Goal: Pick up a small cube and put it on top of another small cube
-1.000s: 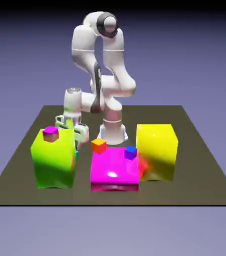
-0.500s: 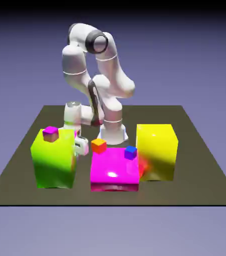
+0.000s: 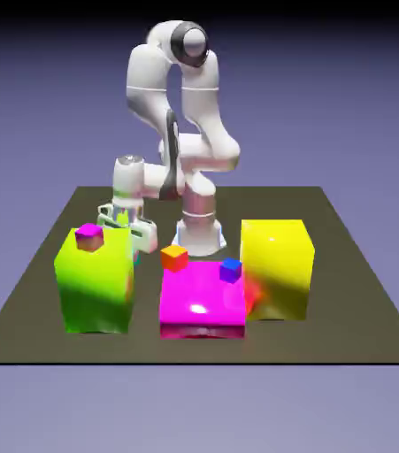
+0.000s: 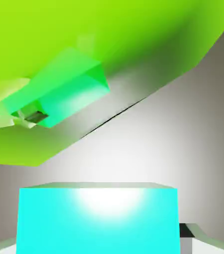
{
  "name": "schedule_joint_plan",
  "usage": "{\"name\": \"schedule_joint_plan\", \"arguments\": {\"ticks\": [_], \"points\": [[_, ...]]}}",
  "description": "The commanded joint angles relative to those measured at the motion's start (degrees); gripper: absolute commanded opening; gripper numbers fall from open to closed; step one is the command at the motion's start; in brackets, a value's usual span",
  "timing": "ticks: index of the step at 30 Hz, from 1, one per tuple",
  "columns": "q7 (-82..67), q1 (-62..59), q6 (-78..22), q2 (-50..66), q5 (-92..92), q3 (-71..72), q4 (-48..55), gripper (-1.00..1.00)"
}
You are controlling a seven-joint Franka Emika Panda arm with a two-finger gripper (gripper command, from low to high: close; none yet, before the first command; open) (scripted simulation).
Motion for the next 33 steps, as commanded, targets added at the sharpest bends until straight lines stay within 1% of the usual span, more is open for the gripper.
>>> {"name": "schedule_joint_plan", "arguments": {"ticks": [1,4,22,28,33], "points": [[-2.5,-1.3,-1.5,0.0,0.3,0.0,1.9,-1.0],[-10.0,-4.3,-6.0,-0.4,1.2,0.0,6.7,-1.0],[-54.9,-0.9,-31.7,-16.2,10.2,4.1,14.9,-1.0],[-69.8,3.5,-40.1,-23.4,13.7,6.0,14.4,-1.0],[-82.3,13.1,-46.8,-33.1,17.6,8.6,8.3,-1.0]]}}
